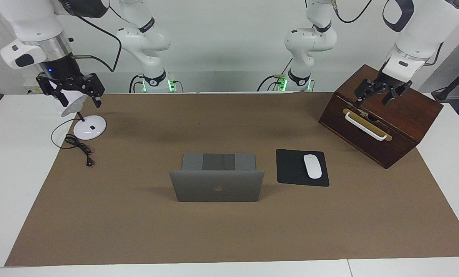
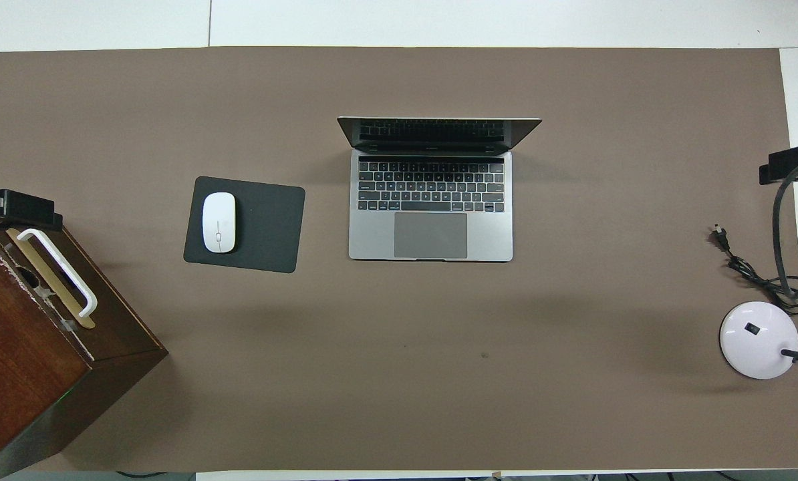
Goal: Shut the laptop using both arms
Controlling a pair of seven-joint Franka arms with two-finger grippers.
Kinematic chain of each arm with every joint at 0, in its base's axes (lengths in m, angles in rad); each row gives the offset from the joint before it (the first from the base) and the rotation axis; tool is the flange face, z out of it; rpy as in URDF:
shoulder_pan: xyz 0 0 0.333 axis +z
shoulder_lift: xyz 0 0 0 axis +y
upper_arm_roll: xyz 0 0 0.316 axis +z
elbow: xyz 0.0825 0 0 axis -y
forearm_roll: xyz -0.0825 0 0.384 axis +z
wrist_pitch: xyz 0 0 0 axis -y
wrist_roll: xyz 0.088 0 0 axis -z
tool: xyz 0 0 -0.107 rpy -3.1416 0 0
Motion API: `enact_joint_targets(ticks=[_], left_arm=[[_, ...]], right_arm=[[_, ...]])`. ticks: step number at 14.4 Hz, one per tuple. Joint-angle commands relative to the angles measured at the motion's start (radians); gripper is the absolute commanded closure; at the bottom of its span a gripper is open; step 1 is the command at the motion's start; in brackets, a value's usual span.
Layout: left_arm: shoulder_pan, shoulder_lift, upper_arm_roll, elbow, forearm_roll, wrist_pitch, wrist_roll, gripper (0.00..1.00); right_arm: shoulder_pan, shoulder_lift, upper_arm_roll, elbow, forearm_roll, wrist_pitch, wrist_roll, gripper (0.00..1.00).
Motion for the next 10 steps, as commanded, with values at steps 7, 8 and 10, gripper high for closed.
enact_joint_targets(ticks=[7,8,10], left_arm=[[0.008,0.0,-0.007,0.022,0.01,-0.016,-0.002,0.0],[0.011,-0.003,-0.007,0.022,0.01,-0.013,-0.002,0.0],[0.02,-0.013,-0.007,0.016,0.01,-0.012,-0.002,0.0]], right_arm=[[0.003,0.014,0.007,0.015,0.005,0.018,0.011,0.0],[0.011,0.014,0.007,0.015,0.01,0.031,0.021,0.0],[0.015,0.014,0.008,0.015,0.013,0.045,0.051,0.0]])
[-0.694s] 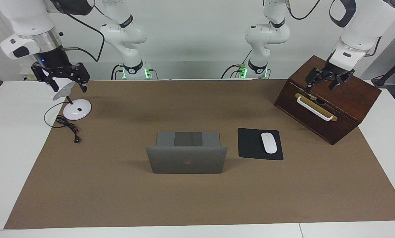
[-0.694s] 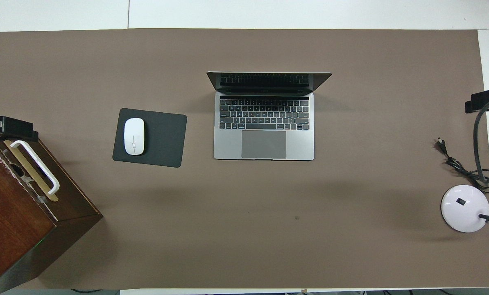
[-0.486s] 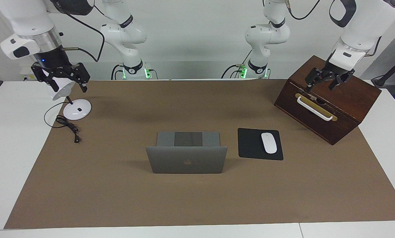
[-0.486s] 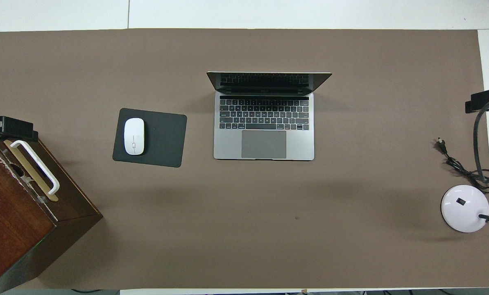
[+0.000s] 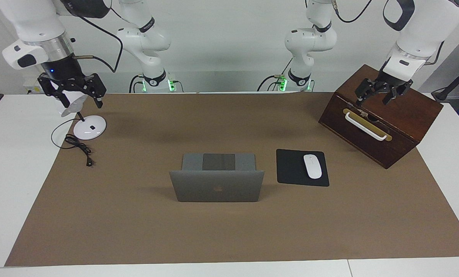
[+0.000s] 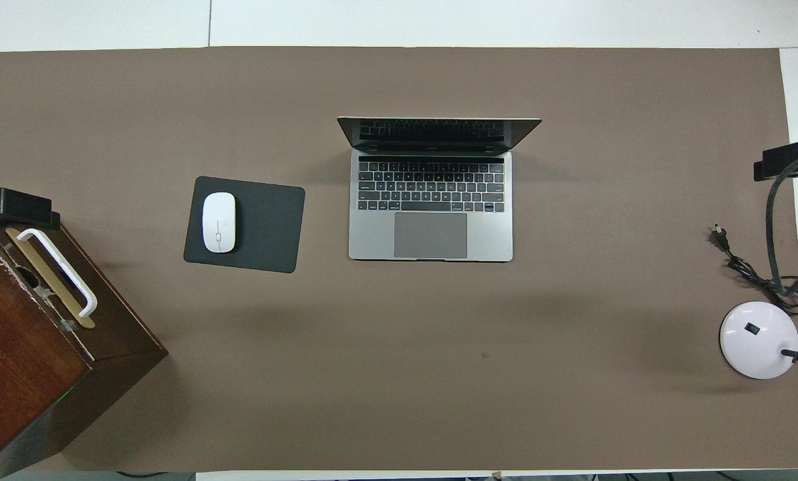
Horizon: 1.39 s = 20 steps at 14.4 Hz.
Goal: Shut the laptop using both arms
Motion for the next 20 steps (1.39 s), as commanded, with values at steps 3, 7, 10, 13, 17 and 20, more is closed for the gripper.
enact_joint_targets(ticks=[3,7,10,13,17,20], left_arm=[[0.019,-0.016,-0.009,0.006,0.011,-0.011,-0.002,0.0],[0.006,-0.016,-0.015,-0.003,0.013,0.005,-0.013,0.0],[0.008,-0.019,-0.015,-0.009,0.011,0.019,-0.012,0.0],[0.017,-0.02,-0.011,-0.009,0.011,0.006,-0.012,0.0],[0.019,-0.023,-0.009,-0.012,0.011,0.005,-0.031,0.0],[0.017,-0.025,-0.011,-0.023,0.013,0.025,-0.056,0.17]], right_arm=[[0.01,0.011,0.013,0.016,0.074,0.037,0.167,0.0],[0.02,0.077,0.032,0.043,0.059,0.172,0.218,0.0],[0.022,0.167,0.055,0.128,0.018,0.183,0.177,0.0],[0.043,0.226,0.074,0.153,-0.071,0.26,0.148,0.01],[0.072,0.275,0.169,0.154,-0.193,0.315,0.187,0.01],[0.227,0.286,0.11,0.157,-0.243,0.317,0.338,0.01]])
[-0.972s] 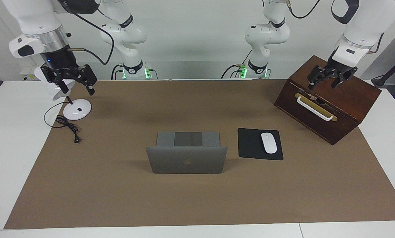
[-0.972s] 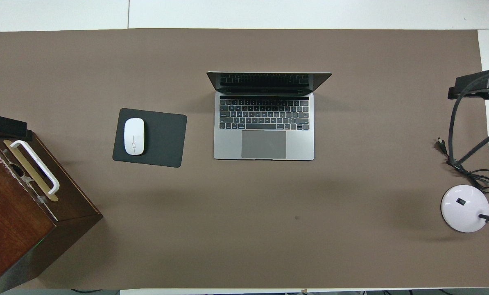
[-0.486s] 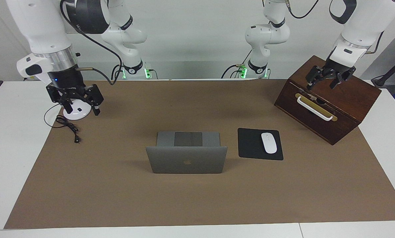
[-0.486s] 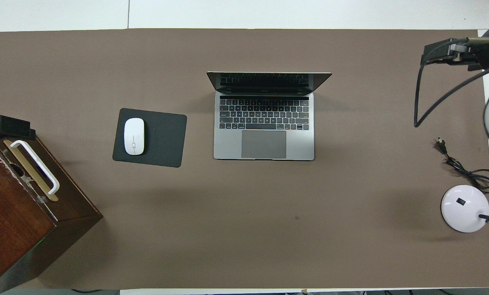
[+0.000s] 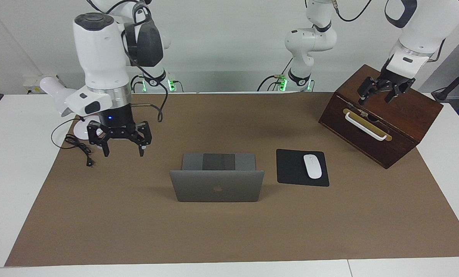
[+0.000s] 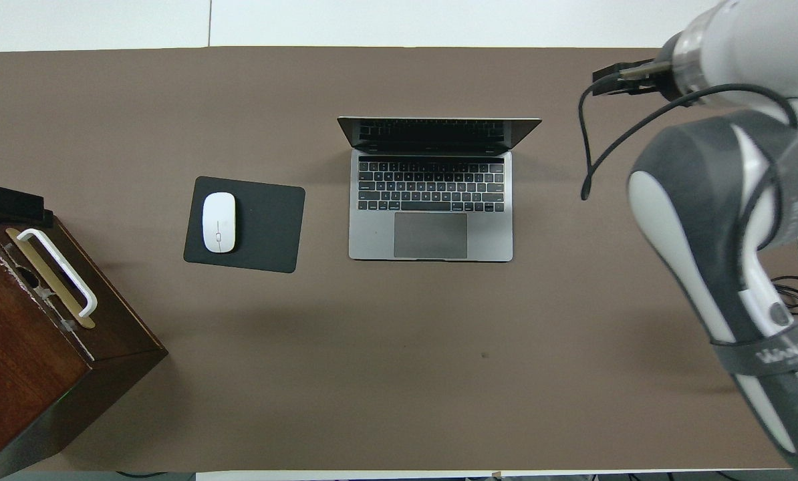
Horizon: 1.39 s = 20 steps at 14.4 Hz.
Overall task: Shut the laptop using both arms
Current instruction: 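Reach the right gripper over the laptop lid while the left gripper advances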
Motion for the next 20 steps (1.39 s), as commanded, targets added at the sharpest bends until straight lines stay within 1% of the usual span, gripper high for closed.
enact_joint_targets(ticks=[1,2,3,5,7,8,10,12,14,15,17,19,20], left_arm=[[0.005,-0.017,-0.008,-0.023,0.011,0.026,-0.025,0.41],[0.0,-0.017,-0.008,-0.023,0.013,0.03,-0.024,0.76],[-0.008,-0.017,-0.008,-0.023,0.013,0.03,-0.023,1.0],[-0.011,-0.015,-0.017,-0.02,0.01,0.027,-0.025,1.0],[-0.052,-0.017,-0.026,-0.023,-0.001,0.028,-0.063,1.0],[-0.064,-0.017,-0.026,-0.025,-0.028,0.031,-0.079,1.0],[-0.095,-0.017,-0.029,-0.028,-0.065,0.049,-0.083,1.0],[-0.15,-0.035,-0.029,-0.074,-0.067,0.091,-0.086,1.0],[-0.211,-0.073,-0.029,-0.165,-0.067,0.179,-0.089,1.0],[-0.242,-0.102,-0.029,-0.228,-0.067,0.232,-0.086,1.0],[-0.284,-0.197,-0.029,-0.432,-0.069,0.417,-0.089,1.0],[-0.343,-0.28,-0.029,-0.607,-0.069,0.604,-0.103,1.0],[-0.362,-0.3,-0.029,-0.659,-0.069,0.678,-0.118,1.0]], right_arm=[[0.147,0.015,-0.092,0.032,-0.033,-0.006,0.109,0.01],[0.181,0.015,-0.123,0.032,-0.027,-0.003,0.131,0.01],[0.2,0.017,-0.129,0.032,-0.022,-0.001,0.164,0.01],[0.225,0.032,-0.132,0.045,-0.022,0.0,0.288,0.01],[0.226,0.06,-0.121,0.071,-0.021,0.002,0.355,0.01],[0.228,0.08,-0.118,0.097,-0.021,0.002,0.382,0.01],[0.251,0.129,-0.115,0.156,-0.011,0.0,0.503,0.01],[0.272,0.178,-0.114,0.202,-0.013,0.012,0.594,0.01],[0.277,0.202,-0.114,0.209,-0.014,0.051,0.645,0.01],[0.275,0.206,-0.114,0.209,-0.014,0.066,0.648,0.01],[0.277,0.215,-0.114,0.209,-0.013,0.075,0.697,0.01],[0.278,0.221,-0.112,0.207,-0.017,0.08,0.711,0.06],[0.278,0.224,-0.112,0.207,-0.022,0.08,0.699,0.13]])
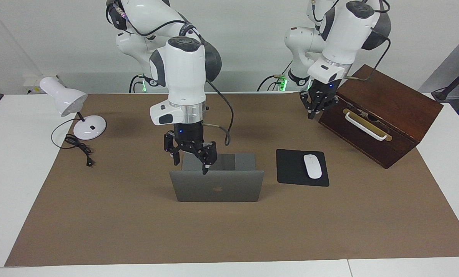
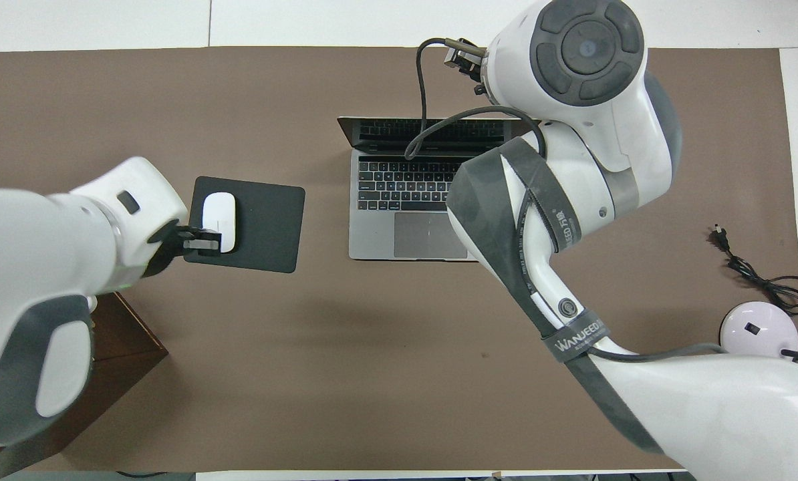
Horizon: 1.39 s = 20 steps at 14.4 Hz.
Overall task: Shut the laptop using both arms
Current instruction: 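Move the left gripper to the laptop base while the right gripper lowers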
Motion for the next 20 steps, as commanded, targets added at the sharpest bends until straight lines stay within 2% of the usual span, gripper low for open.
enact_joint_targets(ticks=[1,4,7,8,10,11,14,20], left_arm=[[-0.073,-0.141,0.016,-0.219,-0.007,0.189,-0.036,1.0],[-0.139,-0.144,0.016,-0.265,-0.007,0.295,-0.036,1.0],[-0.184,-0.147,0.016,-0.313,-0.007,0.396,-0.039,1.0],[-0.189,-0.146,0.016,-0.318,-0.007,0.409,-0.037,1.0],[-0.213,-0.133,0.016,-0.345,-0.007,0.496,-0.037,1.0],[-0.218,-0.118,0.016,-0.356,-0.007,0.539,-0.039,1.0],[-0.247,-0.051,0.016,-0.367,-0.007,0.643,-0.039,1.0],[-0.296,0.149,0.016,-0.362,-0.007,0.896,-0.059,1.0]], right_arm=[[-0.003,0.021,0.003,0.027,-0.014,0.0,-0.015,0.15],[0.0,0.018,0.011,0.027,-0.101,-0.023,-0.141,0.17],[0.012,0.019,0.041,0.027,-0.21,-0.038,-0.144,0.39],[0.013,0.021,0.041,0.027,-0.225,-0.045,-0.148,0.51],[0.014,0.021,0.047,0.027,-0.229,-0.043,-0.177,0.89],[0.014,0.024,0.053,0.027,-0.232,-0.043,-0.187,1.0],[0.026,0.033,0.057,0.027,-0.271,-0.037,-0.194,1.0],[0.028,0.058,0.084,0.027,-0.382,0.015,-0.23,1.0]])
